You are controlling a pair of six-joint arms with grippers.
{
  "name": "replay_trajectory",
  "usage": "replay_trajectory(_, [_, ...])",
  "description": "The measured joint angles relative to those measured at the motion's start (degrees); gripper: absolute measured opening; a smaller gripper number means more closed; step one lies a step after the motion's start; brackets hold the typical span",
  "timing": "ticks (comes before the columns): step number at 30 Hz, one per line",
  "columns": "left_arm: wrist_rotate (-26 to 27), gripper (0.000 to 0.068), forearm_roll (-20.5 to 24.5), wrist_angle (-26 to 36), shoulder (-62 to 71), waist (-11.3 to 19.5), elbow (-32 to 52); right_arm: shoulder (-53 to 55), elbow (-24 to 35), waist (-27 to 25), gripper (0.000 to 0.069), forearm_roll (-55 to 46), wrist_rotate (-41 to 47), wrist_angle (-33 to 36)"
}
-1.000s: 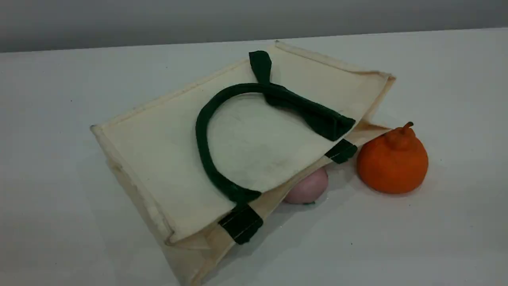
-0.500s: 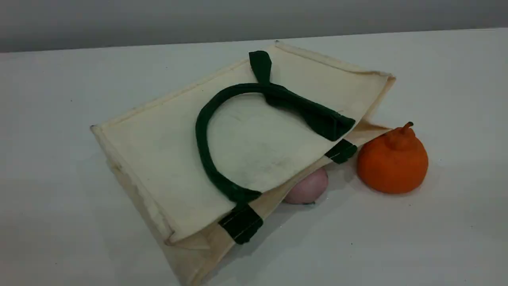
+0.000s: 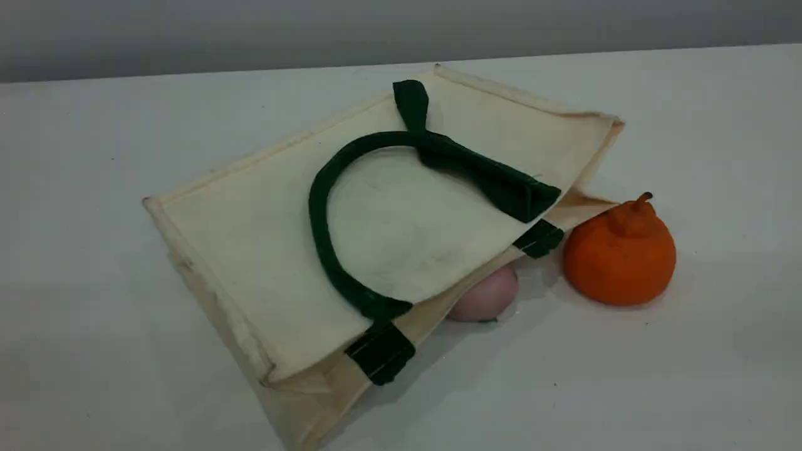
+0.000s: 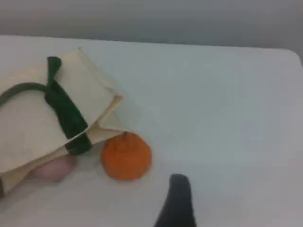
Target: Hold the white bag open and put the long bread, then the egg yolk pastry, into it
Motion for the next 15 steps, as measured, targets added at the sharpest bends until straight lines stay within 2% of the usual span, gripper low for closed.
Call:
replay_trajectory(4, [-0.05,0.0592,0.0,0.0,0.0,-0.2,0.0,0.0,0.0,-0.12,0.0561,0.05,0.0,0.0])
replay_trajectory(9, [-0.05,0.0592,0.0,0.0,0.0,-3.26,0.0,0.0,0.0,-0.12,0.0561,0.0,0.0,0.0])
replay_trajectory(15, [-0.1,0.0592,0.0,0.0,0.0,-5.35,0.0,0.0,0.0,-2.38,0.0561,0.05,0.0,0.0])
